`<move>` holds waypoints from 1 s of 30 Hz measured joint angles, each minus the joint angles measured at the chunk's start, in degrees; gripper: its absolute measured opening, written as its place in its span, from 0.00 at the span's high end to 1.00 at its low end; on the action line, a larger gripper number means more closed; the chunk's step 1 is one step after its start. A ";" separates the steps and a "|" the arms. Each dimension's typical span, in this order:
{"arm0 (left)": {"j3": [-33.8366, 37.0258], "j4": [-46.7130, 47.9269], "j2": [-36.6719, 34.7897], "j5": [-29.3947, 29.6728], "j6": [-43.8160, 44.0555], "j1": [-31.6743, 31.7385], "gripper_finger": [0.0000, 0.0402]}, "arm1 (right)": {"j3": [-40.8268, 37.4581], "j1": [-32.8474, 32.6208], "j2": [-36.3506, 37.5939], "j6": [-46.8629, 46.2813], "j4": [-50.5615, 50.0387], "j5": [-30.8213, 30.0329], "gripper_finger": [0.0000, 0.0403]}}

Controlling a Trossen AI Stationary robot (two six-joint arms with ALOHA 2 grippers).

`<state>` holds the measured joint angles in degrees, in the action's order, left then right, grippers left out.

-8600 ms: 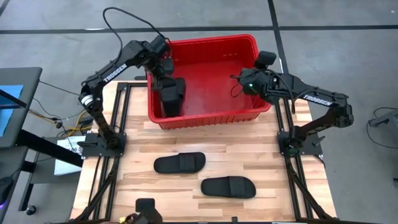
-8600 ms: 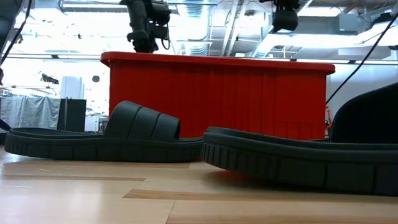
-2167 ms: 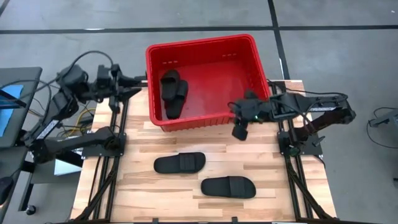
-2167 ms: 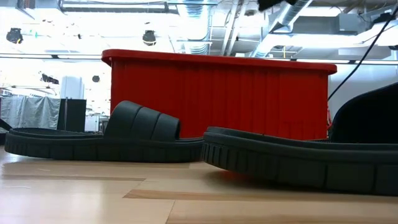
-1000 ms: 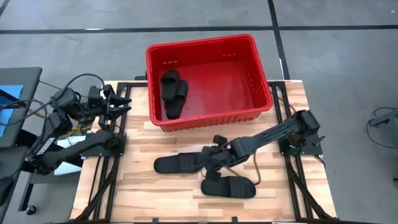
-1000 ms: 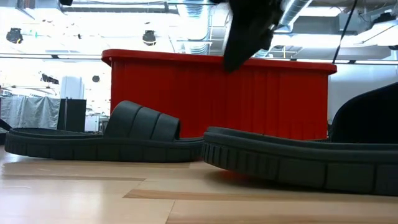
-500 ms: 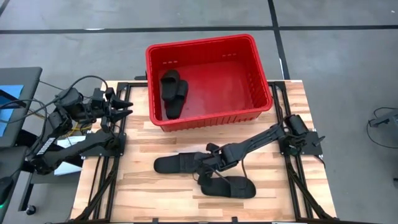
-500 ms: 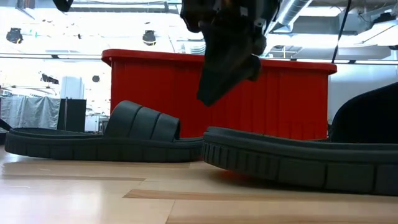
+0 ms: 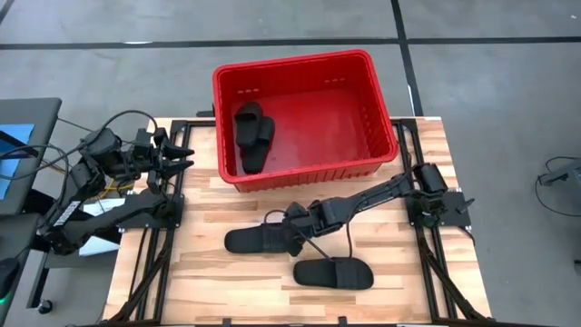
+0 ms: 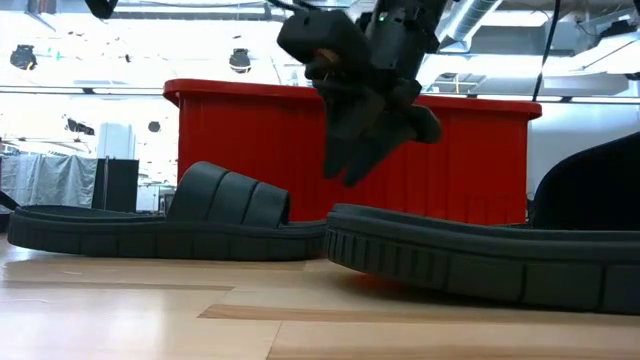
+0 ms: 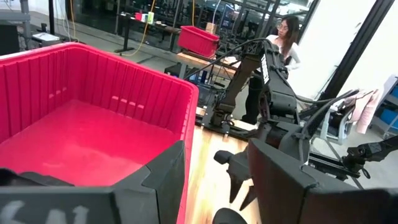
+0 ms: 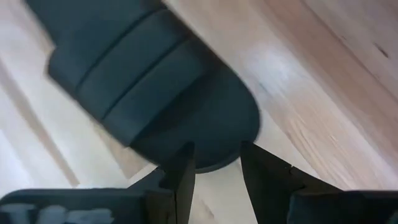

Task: Pick and place slides into bin
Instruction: Put the left black slide into the red bin

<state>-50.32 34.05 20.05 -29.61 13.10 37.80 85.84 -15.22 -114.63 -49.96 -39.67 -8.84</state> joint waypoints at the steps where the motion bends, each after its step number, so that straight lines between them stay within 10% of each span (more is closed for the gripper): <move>1: -0.01 0.01 0.00 0.00 0.00 -0.02 0.59 | -0.01 0.18 0.00 -1.48 -0.59 0.00 0.70; 30: -0.03 -0.01 0.00 0.03 -0.42 -0.02 0.59 | -0.20 3.10 -2.74 -7.08 -0.80 7.28 0.65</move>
<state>-50.35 34.04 20.05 -29.57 12.69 37.78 85.65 -12.12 -117.37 -57.04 -40.47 -1.56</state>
